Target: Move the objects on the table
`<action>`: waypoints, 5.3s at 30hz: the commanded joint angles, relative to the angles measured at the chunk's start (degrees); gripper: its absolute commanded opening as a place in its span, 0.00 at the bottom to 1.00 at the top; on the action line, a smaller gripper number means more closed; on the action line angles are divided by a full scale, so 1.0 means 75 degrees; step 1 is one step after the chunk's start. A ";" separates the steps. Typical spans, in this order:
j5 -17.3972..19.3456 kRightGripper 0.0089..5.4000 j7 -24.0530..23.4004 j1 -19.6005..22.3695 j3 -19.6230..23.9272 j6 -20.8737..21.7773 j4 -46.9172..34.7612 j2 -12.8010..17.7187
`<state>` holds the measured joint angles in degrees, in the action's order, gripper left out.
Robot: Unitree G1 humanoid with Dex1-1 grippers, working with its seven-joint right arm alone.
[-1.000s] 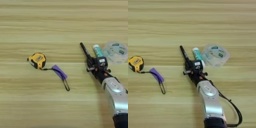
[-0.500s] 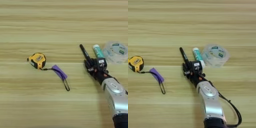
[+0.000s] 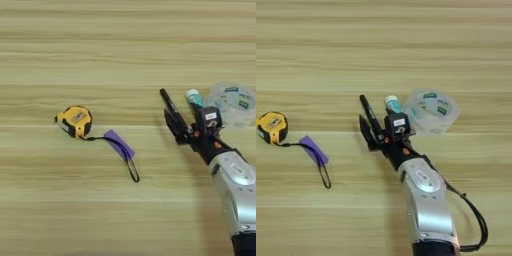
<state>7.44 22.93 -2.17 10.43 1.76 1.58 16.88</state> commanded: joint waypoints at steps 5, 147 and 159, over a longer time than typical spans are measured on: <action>0.0209 0.90 0.0689 -0.0477 0.0359 0.0460 -0.1346 0.0863; -0.0336 0.26 0.0151 0.0482 -0.1402 -0.0481 0.1879 0.0273; -0.0439 0.34 0.0198 0.0594 -0.1418 -0.0308 0.2314 0.0228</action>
<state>6.12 25.30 3.24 0.18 0.92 16.85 17.56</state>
